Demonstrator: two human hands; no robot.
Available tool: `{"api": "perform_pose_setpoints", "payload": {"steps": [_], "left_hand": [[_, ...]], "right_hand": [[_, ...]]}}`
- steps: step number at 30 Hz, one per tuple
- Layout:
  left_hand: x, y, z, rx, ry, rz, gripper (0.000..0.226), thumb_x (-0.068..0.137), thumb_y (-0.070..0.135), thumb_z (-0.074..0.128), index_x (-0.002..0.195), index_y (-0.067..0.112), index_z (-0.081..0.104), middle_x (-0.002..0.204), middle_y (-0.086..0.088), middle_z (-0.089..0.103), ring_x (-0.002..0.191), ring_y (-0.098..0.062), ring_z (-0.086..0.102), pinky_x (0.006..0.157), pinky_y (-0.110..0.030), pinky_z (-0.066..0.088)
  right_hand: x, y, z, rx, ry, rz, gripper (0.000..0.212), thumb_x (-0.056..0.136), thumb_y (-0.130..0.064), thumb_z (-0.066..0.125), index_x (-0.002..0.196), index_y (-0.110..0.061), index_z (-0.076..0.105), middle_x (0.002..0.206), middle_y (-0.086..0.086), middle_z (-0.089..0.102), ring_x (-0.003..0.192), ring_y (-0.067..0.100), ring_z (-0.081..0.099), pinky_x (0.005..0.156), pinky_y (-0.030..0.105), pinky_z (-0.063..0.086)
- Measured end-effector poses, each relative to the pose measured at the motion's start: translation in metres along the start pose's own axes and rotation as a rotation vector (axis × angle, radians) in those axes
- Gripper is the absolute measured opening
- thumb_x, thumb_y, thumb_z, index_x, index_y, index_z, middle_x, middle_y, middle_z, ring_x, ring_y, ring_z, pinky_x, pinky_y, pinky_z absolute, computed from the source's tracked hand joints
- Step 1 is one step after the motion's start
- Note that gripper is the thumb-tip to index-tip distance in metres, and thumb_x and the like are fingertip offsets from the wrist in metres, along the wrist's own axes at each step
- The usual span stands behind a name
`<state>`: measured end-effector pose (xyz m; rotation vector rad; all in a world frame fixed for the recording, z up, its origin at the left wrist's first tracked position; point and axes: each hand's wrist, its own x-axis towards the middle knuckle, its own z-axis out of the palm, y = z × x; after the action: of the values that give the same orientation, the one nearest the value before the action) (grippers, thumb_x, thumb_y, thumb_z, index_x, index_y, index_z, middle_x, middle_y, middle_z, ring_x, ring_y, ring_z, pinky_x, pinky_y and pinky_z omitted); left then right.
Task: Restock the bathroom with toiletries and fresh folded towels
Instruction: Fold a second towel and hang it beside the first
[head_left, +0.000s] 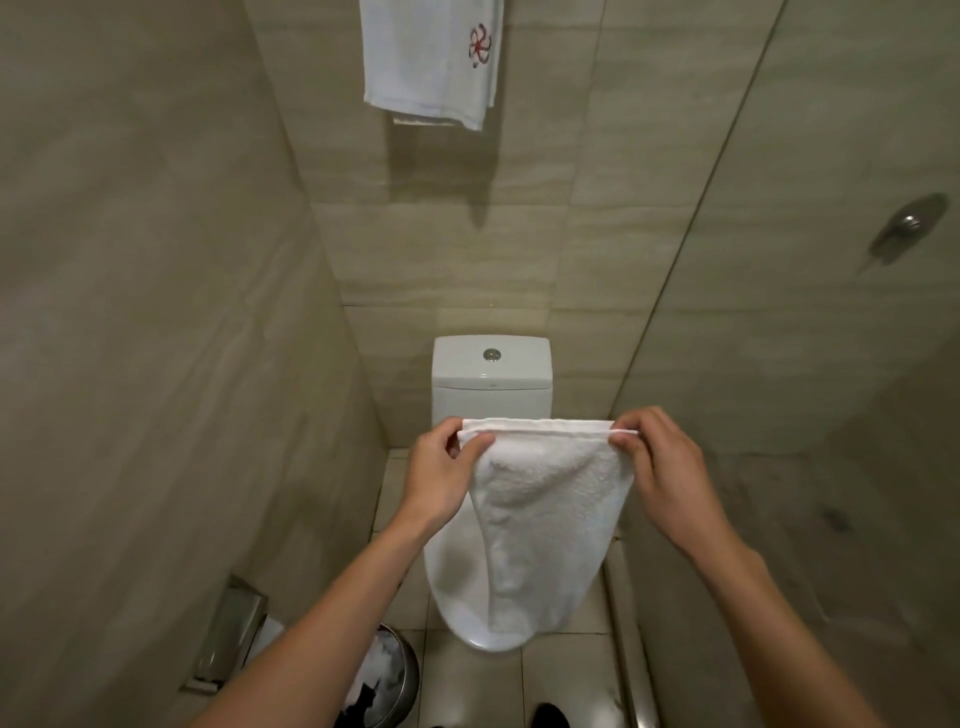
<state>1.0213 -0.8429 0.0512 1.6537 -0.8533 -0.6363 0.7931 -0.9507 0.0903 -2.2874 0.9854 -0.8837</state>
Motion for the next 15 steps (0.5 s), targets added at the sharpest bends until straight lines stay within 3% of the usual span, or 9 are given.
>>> {"api": "perform_pose_setpoints", "payload": {"steps": [5, 8, 10, 13, 15], "left_hand": [[0.010, -0.008, -0.016, 0.071, -0.010, 0.027, 0.022, 0.089, 0.029, 0.070, 0.082, 0.009, 0.066, 0.069, -0.015, 0.059, 0.061, -0.011, 0.043, 0.059, -0.031, 0.038], [0.013, -0.006, -0.026, 0.041, -0.047, 0.085, 0.011, 0.089, 0.020, 0.071, 0.098, 0.022, 0.066, 0.064, -0.012, 0.050, 0.060, -0.011, 0.039, 0.059, -0.028, 0.038], [0.013, -0.005, -0.030, 0.032, -0.093, 0.128, 0.025, 0.090, 0.014, 0.069, 0.108, 0.028, 0.062, 0.065, -0.007, 0.046, 0.061, -0.011, 0.039, 0.059, -0.025, 0.038], [0.016, -0.008, -0.035, 0.047, -0.155, 0.136, 0.031, 0.092, 0.010, 0.063, 0.109, 0.033, 0.051, 0.078, -0.019, 0.057, 0.064, -0.016, 0.045, 0.062, -0.038, 0.043], [0.017, -0.009, -0.036, 0.070, -0.175, 0.147, 0.034, 0.094, 0.007, 0.058, 0.106, 0.034, 0.042, 0.075, -0.015, 0.055, 0.064, -0.013, 0.042, 0.063, -0.039, 0.041]], "right_hand": [[0.005, -0.011, 0.010, -0.001, 0.002, 0.041, 0.015, 0.098, -0.015, 0.056, 0.086, -0.024, 0.057, 0.089, -0.011, 0.059, 0.087, -0.003, 0.055, 0.077, 0.011, 0.038], [0.007, -0.013, 0.017, -0.053, 0.009, 0.066, 0.012, 0.099, -0.018, 0.054, 0.088, -0.023, 0.059, 0.090, -0.012, 0.059, 0.084, 0.003, 0.054, 0.080, 0.022, 0.038], [0.009, -0.015, 0.018, -0.048, 0.008, 0.081, 0.012, 0.099, -0.018, 0.055, 0.089, -0.022, 0.060, 0.090, -0.011, 0.059, 0.085, 0.005, 0.055, 0.079, 0.019, 0.039], [0.013, -0.019, 0.019, -0.025, 0.000, 0.112, 0.014, 0.099, -0.016, 0.055, 0.087, -0.024, 0.058, 0.088, -0.011, 0.059, 0.085, -0.001, 0.055, 0.075, 0.008, 0.037], [0.015, -0.021, 0.020, -0.028, 0.008, 0.116, 0.015, 0.099, -0.016, 0.055, 0.087, -0.024, 0.058, 0.088, -0.011, 0.059, 0.084, -0.004, 0.055, 0.075, 0.007, 0.037]]}}
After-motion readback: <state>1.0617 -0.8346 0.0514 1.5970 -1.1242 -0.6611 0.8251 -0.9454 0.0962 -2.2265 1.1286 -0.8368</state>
